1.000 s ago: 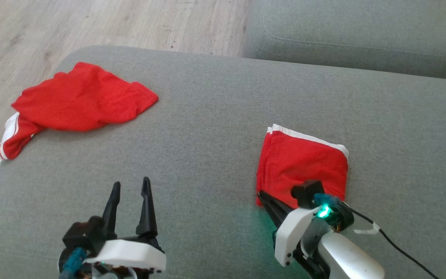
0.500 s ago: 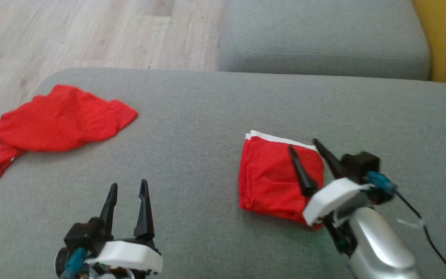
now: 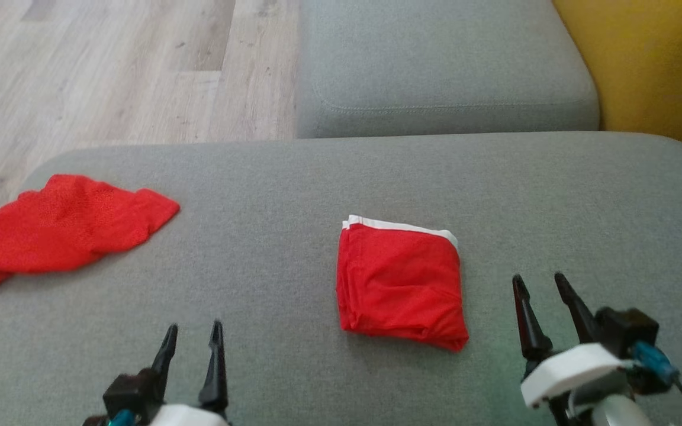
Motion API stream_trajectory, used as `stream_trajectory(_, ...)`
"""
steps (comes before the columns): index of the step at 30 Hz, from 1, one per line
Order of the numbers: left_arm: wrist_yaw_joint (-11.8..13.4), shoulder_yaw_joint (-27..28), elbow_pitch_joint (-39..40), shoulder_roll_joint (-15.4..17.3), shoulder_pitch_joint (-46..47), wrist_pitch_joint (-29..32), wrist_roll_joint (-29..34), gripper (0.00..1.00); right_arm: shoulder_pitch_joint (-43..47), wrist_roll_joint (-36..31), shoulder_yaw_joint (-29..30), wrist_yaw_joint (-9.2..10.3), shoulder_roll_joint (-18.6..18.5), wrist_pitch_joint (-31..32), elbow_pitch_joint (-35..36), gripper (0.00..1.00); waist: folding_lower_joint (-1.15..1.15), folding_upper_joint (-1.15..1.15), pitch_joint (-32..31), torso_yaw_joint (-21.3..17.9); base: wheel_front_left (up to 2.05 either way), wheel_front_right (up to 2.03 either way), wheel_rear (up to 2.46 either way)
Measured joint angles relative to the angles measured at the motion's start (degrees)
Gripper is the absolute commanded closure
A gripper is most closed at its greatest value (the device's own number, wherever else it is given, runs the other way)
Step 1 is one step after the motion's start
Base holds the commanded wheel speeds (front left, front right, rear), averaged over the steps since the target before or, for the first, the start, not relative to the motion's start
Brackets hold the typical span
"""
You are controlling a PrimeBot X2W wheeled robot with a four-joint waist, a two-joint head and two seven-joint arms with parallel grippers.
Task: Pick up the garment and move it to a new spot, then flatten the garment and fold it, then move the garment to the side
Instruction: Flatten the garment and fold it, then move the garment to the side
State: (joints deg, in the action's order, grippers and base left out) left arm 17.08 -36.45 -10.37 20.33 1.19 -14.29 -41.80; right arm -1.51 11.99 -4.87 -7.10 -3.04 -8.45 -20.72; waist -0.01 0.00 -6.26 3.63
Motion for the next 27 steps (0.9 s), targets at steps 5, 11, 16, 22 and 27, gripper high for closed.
stream_trajectory(5, 0.05, 0.56, -1.18, 1.08, -1.39, 0.00, 0.00, 0.00, 3.21, -0.05, 0.57, 0.00, 0.33, 0.92, 2.92, 0.00, 0.00, 0.00, -0.66, -0.34, 0.00, 0.00, 0.00)
stream_trajectory(11, 0.05, 1.80, -1.21, 1.10, -1.78, 0.00, 0.00, 0.00, 4.73, -0.05, 1.25, 0.00, 0.35, 1.86, 3.78, 0.00, 0.01, 0.00, -1.11, -0.12, 0.00, 0.00, 0.00)
stream_trajectory(16, 0.04, 2.13, -1.19, 1.07, -2.72, 0.00, 0.01, 0.00, 4.78, -0.07, 1.37, 0.00, 0.37, 2.50, 4.19, 0.00, 0.01, 0.00, -1.33, 0.38, 0.00, 0.00, 0.00)
stream_trajectory(22, 0.04, 2.13, -1.13, 1.04, -2.97, 0.01, 0.13, 0.00, 5.67, -0.51, 1.40, 0.00, 0.38, 3.10, 4.20, 0.00, 0.01, 0.00, -1.51, 0.85, 0.00, 0.00, 0.00)
stream_trajectory(27, 0.04, 2.11, -0.56, 1.03, -2.96, 0.00, 0.58, 0.00, 5.93, -1.82, 1.58, 0.00, 0.41, 4.03, 3.64, 0.00, 0.01, 0.00, -1.45, 1.21, 0.00, 0.00, 0.00)
